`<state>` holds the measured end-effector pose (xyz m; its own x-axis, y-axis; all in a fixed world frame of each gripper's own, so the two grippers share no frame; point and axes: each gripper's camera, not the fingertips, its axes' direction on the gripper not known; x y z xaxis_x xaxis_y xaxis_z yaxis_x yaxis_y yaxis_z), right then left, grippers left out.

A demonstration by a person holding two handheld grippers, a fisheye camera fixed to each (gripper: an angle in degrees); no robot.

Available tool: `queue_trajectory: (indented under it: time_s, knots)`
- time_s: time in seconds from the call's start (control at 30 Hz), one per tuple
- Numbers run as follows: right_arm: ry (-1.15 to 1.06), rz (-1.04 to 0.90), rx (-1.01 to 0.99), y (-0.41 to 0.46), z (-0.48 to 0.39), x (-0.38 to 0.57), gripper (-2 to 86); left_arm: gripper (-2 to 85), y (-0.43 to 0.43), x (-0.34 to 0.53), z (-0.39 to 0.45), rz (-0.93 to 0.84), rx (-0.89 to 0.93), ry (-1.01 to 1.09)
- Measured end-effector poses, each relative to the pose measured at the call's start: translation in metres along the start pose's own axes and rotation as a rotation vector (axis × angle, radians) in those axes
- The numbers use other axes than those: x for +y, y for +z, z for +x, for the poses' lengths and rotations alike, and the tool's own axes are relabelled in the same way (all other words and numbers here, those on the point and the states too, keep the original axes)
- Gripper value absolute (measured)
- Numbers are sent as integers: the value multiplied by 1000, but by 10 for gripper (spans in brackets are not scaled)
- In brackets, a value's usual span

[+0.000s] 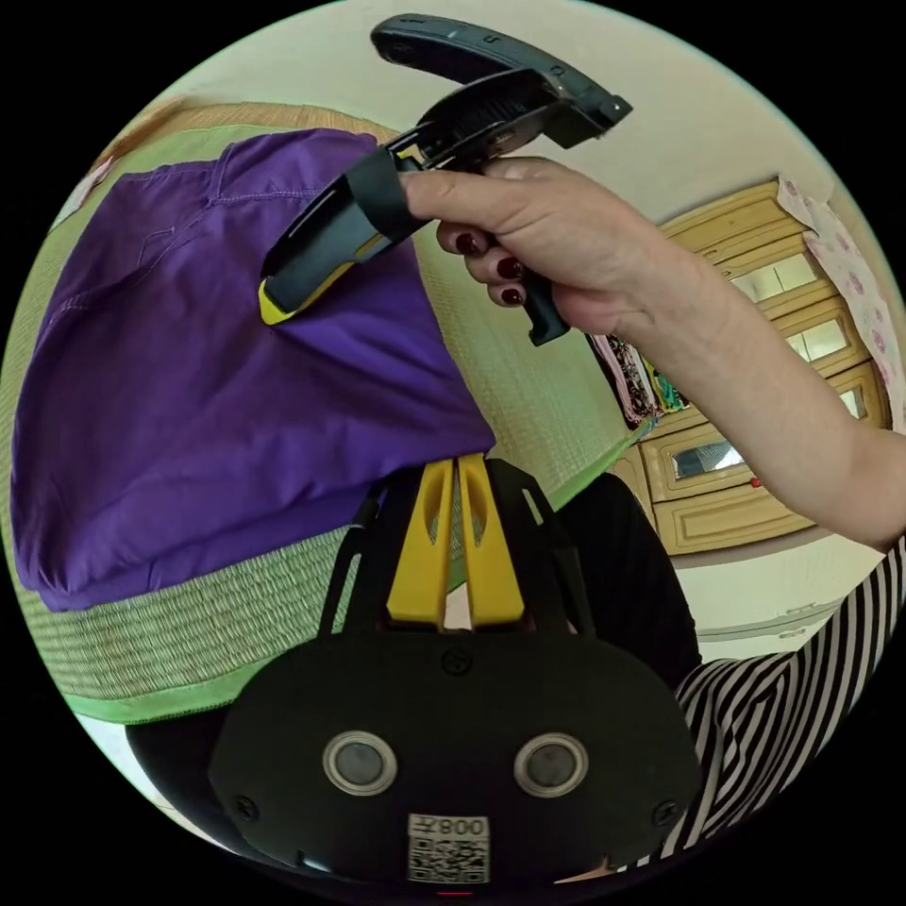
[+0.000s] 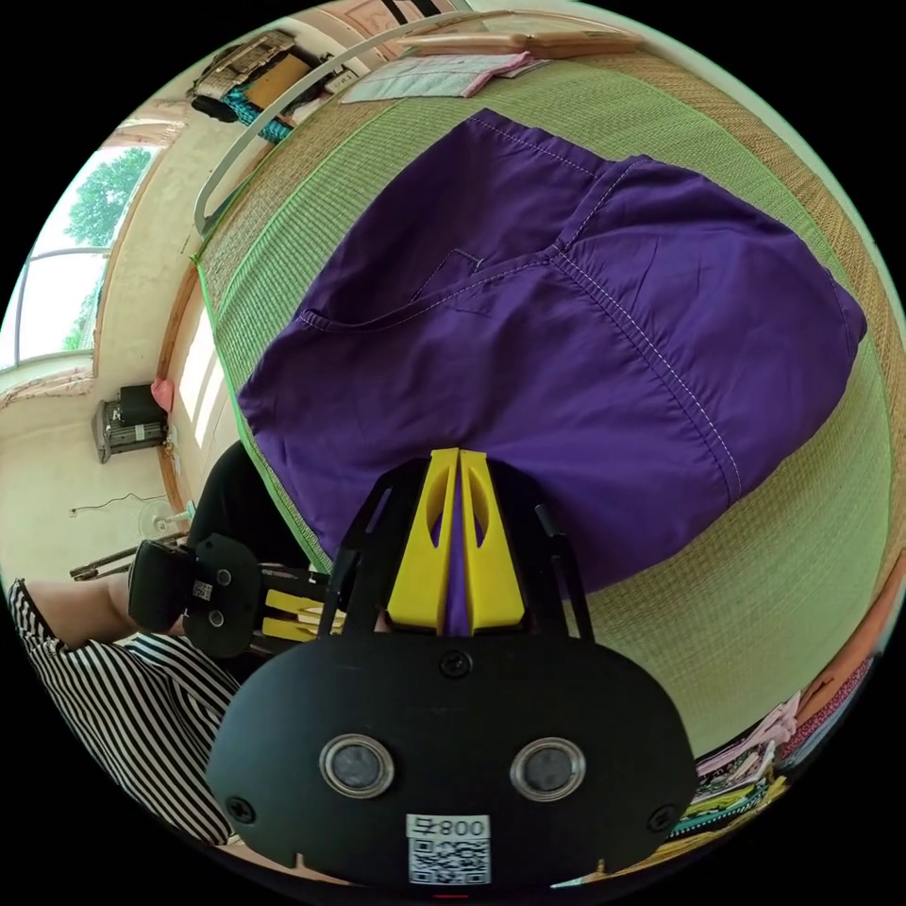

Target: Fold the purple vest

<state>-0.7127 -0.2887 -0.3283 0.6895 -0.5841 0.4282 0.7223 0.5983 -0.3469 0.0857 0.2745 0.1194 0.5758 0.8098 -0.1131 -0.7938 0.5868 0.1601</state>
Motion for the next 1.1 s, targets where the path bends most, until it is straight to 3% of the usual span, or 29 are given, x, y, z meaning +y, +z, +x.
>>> queue_trajectory:
  time_s: [0.2,0.43,0.57,0.77,0.93,1.1]
  knots:
    - [-9,62,-40,6,-12,26,2,3,-46,22,8,27,56,20]
    - [52,300,-191,-5,-25,138,1,1,-149,46,-23,236,-115,-124]
    - [131,306,-177,24,-25,191,1,1,-156,44,-54,163,-269,-270]
    - [174,284,-221,85,-22,211,1,0,-151,38,-65,63,-212,-341]
    - [123,274,-116,102,-43,229,2,0,-152,35,-53,54,-219,-341]
    - [169,306,-217,126,-29,250,2,1,-154,30,-43,49,-203,-353]
